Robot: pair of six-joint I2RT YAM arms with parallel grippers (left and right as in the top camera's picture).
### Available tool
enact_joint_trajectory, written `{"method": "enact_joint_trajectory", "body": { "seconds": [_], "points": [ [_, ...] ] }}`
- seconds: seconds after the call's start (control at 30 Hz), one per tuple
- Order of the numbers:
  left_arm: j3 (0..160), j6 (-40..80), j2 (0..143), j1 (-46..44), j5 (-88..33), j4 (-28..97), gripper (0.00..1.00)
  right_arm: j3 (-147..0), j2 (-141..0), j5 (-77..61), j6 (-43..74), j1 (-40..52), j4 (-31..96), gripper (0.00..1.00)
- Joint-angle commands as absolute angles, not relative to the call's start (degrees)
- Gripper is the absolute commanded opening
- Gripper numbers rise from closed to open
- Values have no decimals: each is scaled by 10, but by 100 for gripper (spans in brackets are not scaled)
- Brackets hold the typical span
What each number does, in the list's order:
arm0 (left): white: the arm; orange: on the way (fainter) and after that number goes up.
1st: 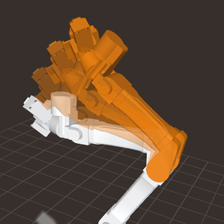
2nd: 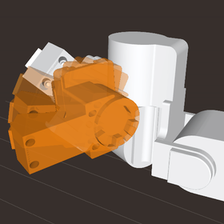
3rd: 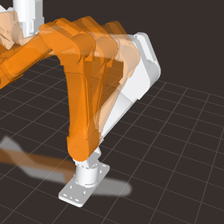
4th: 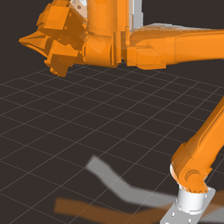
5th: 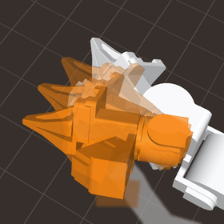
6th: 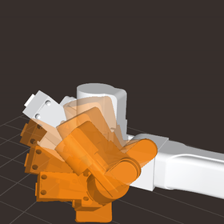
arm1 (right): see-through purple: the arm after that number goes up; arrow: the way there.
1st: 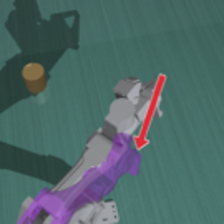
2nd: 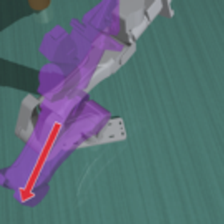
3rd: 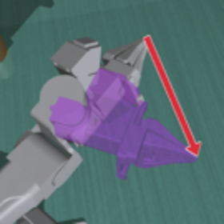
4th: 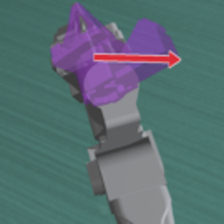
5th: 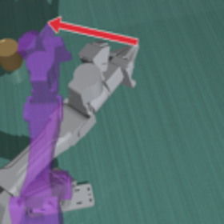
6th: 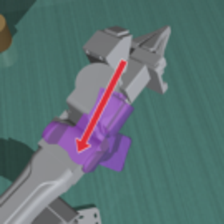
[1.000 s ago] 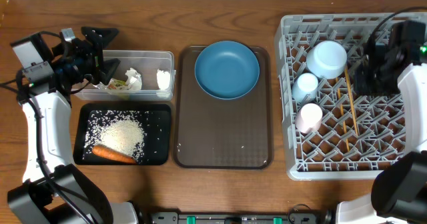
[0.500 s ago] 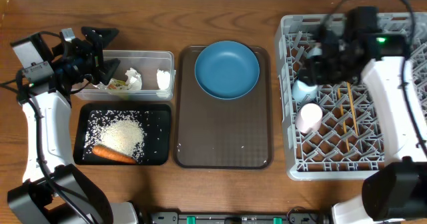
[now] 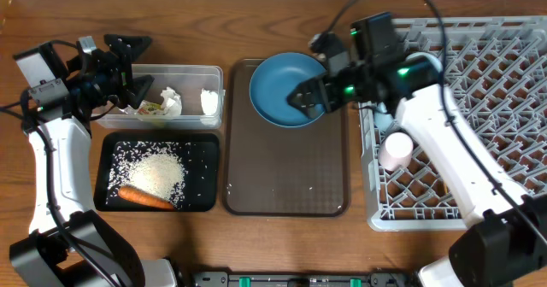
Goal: Sort waste into correct bins and load items into the dishwasher rack
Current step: 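Move the right gripper left to the blue plate on the brown tray, then close the right gripper on the blue plate rim and tilt it up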
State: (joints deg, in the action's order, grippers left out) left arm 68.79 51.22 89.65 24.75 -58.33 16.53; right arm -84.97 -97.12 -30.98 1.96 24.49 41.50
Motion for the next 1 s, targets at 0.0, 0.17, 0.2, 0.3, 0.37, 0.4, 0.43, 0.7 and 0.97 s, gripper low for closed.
{"method": "enact_joint_trajectory", "body": {
  "seconds": [0.0,0.17,0.2,0.3,0.37,0.4,0.43,0.7,0.97],
  "points": [
    [686,511,897,249,-589,167,98,-824,-976,-251,61,286,383,70],
    [686,511,897,249,-589,167,98,-779,-976,-48,112,356,308,20],
    [686,511,897,249,-589,167,98,-769,-976,-23,111,369,291,20],
    [686,511,897,249,-589,167,98,-740,-978,47,111,410,241,18],
    [686,511,897,249,-589,167,98,-722,-981,98,111,435,206,16],
    [686,511,897,249,-589,167,98,-715,-985,119,111,443,192,14],
    [686,511,897,249,-589,167,98,-709,-989,140,111,451,178,13],
    [686,511,897,249,-589,167,98,-703,-1071,161,113,463,113,26],
    [686,511,897,249,-589,166,98,-703,-1124,144,114,463,71,32]
  ]
}}
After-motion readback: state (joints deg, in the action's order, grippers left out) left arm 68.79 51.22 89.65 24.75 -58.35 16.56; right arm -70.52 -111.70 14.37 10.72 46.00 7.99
